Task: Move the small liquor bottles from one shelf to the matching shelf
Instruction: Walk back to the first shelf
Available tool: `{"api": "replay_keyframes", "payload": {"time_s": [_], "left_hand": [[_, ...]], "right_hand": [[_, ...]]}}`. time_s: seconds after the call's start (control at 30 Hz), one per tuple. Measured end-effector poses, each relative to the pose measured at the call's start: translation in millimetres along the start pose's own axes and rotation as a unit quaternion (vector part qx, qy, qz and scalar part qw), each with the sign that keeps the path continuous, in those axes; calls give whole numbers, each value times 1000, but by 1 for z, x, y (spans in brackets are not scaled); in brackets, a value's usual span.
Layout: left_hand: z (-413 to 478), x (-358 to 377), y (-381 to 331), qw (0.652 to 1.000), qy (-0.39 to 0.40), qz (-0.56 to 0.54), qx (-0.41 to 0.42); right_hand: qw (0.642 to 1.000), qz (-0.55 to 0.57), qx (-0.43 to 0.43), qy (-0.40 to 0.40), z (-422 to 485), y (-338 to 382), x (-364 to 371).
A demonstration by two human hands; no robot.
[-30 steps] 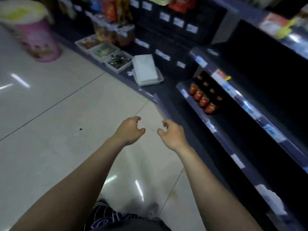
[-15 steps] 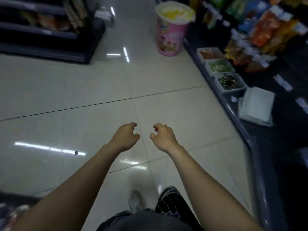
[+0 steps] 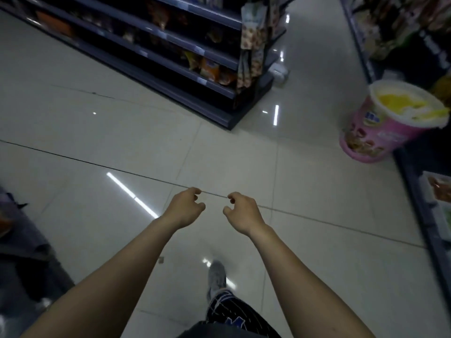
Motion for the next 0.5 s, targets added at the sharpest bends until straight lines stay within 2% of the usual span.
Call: {"api": "replay_keyframes", "payload": {"time_s": [0.3, 0.5], "left_hand": [[198, -147, 11, 988, -93, -47, -111], [358, -238, 33, 981, -130, -67, -125]], "right_hand": [[992, 18, -90, 87, 243, 177, 20], [987, 29, -122, 99, 408, 285, 46]]}}
Point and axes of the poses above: each hand's wrist, its own z-axis towards the middle knuckle, its own x-axis out of the palm, y = z × x, the point moved 5 cm from there along z, towards the middle knuckle, and after that the axes turned 10 degrees about -y, right-handed, at the moved point
